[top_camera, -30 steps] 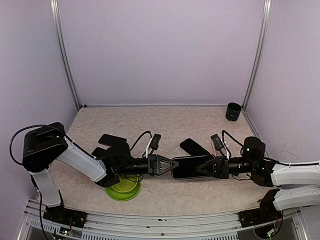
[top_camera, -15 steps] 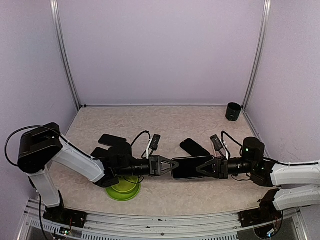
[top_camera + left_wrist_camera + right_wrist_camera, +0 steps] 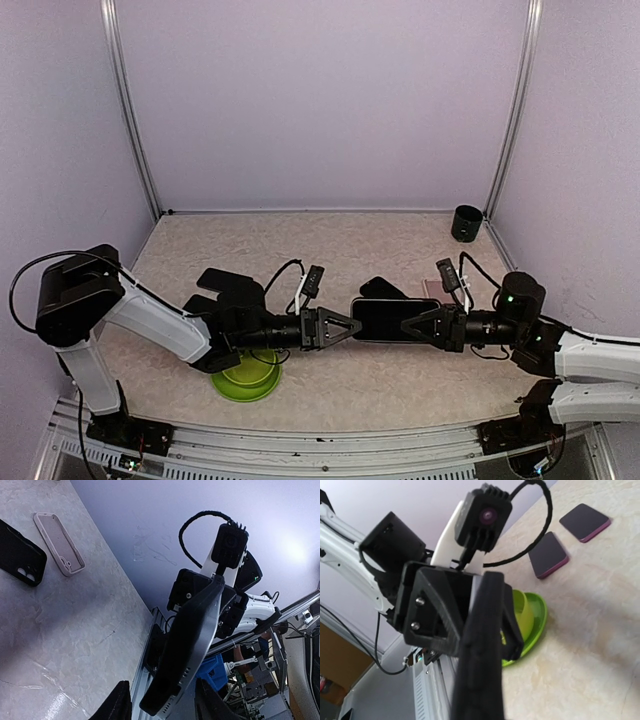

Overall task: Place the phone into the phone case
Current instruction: Press the corner of the phone case at the bottom right corner of the phone case.

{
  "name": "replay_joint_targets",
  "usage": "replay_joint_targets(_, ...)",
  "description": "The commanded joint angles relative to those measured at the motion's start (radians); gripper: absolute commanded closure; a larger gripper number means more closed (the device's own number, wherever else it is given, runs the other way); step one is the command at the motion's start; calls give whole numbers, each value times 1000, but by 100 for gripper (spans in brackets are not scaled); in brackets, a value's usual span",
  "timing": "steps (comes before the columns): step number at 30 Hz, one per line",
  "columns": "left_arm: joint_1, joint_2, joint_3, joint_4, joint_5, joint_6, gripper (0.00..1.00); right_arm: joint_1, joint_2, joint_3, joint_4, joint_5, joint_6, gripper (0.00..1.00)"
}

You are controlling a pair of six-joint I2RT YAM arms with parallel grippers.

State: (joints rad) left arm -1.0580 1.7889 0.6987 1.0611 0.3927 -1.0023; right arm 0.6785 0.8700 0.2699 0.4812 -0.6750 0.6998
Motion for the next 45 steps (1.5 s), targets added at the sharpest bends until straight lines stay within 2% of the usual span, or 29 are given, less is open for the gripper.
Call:
replay_joint_targets(1, -11, 14, 33, 38, 41, -2, 57, -3, 13, 43, 81, -18, 10, 100)
replay_joint_targets(12, -16, 24, 34, 114, 91, -19, 66, -4, 14, 33, 137, -32, 45, 100)
replay_joint_targets(16, -17, 25, 30, 141, 106, -21, 79, -4, 15, 27, 141, -28, 52, 100)
replay_joint_targets(20, -17, 26, 25, 143, 105, -22, 96, -4, 22, 23, 132, -14, 46, 100)
replay_joint_targets(22, -15, 26, 25, 118, 88, -24, 100, -4, 26, 28, 110, -3, 31, 100)
replay_joint_targets(29, -13, -1, 37, -100, -53, 24, 100, -4, 26, 44, 35, 27, -19, 94)
replay_joint_targets(33, -27, -30, 67, -254, -145, 88, 100, -4, 34, 52, 8, 33, -36, 97)
replay_joint_targets(37, -30, -61, 68, -318, -197, 114, 99, -4, 38, 62, -20, 50, -52, 99)
replay_joint_targets(45, -3, -115, 15, -264, -172, 117, 69, -4, 17, 60, -21, 18, -68, 100)
